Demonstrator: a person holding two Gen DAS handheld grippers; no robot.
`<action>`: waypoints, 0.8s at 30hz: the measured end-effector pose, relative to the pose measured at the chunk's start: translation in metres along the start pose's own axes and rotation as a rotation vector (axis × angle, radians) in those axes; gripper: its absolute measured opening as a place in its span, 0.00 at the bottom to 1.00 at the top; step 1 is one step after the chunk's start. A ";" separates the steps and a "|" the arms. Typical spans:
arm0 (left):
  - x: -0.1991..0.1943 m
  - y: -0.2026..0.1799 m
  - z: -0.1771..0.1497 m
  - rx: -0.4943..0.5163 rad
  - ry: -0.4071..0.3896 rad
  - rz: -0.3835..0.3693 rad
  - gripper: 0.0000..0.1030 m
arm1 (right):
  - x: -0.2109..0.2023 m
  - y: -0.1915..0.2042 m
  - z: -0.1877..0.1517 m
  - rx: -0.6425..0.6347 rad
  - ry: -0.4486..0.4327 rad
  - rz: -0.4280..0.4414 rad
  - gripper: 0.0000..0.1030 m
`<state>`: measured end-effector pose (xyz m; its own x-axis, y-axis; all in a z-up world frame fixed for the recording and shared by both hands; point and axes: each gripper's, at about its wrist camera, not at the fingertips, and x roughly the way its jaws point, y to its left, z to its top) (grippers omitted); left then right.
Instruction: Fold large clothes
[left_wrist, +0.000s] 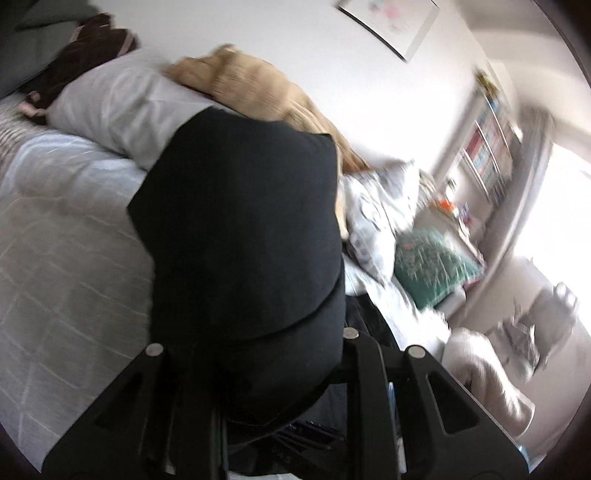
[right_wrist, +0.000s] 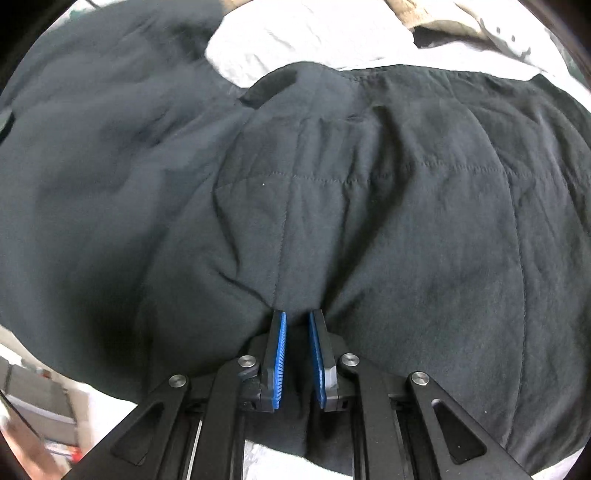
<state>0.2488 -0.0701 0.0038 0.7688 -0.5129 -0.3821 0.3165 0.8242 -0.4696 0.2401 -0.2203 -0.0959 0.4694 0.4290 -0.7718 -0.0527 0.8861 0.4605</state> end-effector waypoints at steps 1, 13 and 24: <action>0.005 -0.007 -0.004 0.021 0.013 -0.008 0.23 | -0.004 -0.005 0.003 0.020 0.013 0.028 0.15; 0.066 -0.053 -0.091 0.341 0.300 -0.018 0.25 | -0.133 -0.197 0.015 0.638 -0.280 0.427 0.72; 0.043 -0.069 -0.115 0.521 0.361 -0.024 0.29 | -0.107 -0.172 0.019 0.566 -0.157 0.458 0.77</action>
<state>0.1966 -0.1767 -0.0720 0.5516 -0.5060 -0.6631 0.6300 0.7737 -0.0664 0.2154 -0.4218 -0.0839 0.6324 0.6660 -0.3956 0.1688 0.3800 0.9095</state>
